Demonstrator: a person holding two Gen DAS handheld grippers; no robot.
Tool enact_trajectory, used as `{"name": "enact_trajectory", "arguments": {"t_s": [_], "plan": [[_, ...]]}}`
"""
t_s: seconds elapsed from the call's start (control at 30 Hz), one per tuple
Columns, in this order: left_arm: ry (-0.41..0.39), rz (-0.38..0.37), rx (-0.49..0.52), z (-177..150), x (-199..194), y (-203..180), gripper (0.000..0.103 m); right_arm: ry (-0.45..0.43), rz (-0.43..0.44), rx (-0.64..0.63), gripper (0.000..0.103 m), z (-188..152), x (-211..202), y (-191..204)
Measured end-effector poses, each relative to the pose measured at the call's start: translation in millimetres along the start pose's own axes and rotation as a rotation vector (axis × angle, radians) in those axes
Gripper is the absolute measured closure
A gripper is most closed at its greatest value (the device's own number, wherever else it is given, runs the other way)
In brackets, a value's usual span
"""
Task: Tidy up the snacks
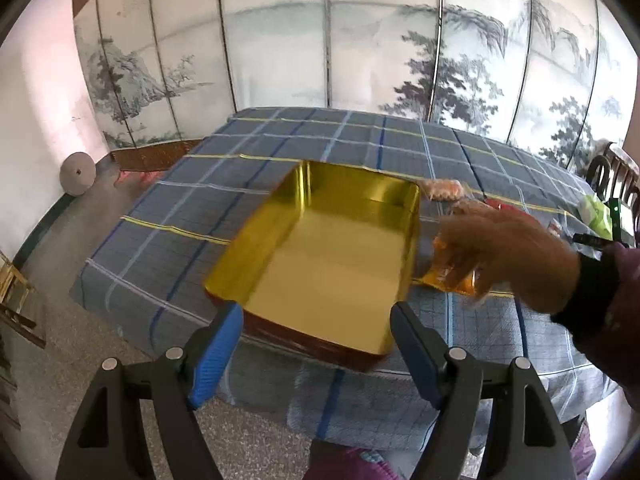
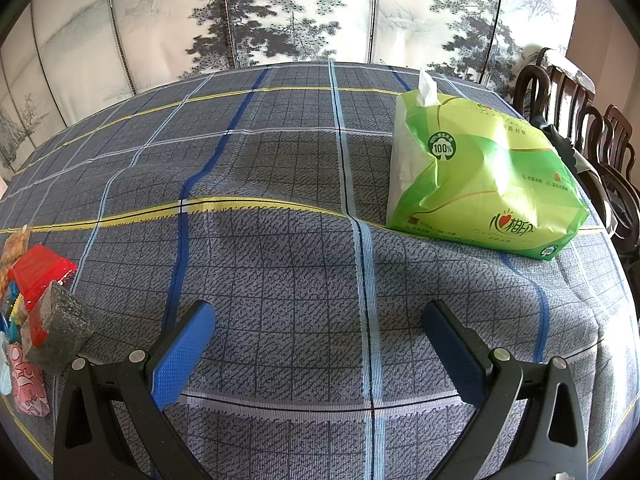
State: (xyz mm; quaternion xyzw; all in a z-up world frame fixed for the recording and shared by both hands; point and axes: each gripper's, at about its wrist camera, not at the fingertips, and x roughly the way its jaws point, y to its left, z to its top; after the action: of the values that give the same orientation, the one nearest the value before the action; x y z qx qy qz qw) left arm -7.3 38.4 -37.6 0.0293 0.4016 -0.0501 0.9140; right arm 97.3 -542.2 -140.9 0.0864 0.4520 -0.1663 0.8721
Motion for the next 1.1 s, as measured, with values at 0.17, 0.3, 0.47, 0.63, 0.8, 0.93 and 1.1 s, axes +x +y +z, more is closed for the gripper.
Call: {"name": "enact_trajectory", "arguments": {"t_s": [0.17,0.3,0.47,0.63,0.8,0.93,1.1], "plan": [[0.018,-0.048,0.046,1.2,14.1,-29.4,0.025,0.0,0.0,0.0,0.0,0.2,-0.1,0.2],[0.016,-0.052,0.101,5.2,18.6,-52.9,0.025,0.0,0.0,0.0,0.0,0.3,-0.1,0.2],[-0.016,-0.06,0.044,10.1,10.5,-50.8,0.025,0.0,0.0,0.0,0.0,0.3,0.0,0.3],[-0.028,-0.04,0.04,17.2,2.9,-48.4,0.025,0.0,0.0,0.0,0.0,0.3,0.0,0.3],[0.003,-0.043,0.068,20.8,13.3,-53.3,0.025,0.0,0.0,0.0,0.0,0.2,0.1,0.2],[-0.007,-0.05,0.092,25.8,18.0,-66.3,0.025,0.0,0.0,0.0,0.0,0.3,0.0,0.1],[-0.004,-0.036,0.13,30.4,22.0,-90.0,0.025,0.0,0.0,0.0,0.0,0.2,0.1,0.0]]}}
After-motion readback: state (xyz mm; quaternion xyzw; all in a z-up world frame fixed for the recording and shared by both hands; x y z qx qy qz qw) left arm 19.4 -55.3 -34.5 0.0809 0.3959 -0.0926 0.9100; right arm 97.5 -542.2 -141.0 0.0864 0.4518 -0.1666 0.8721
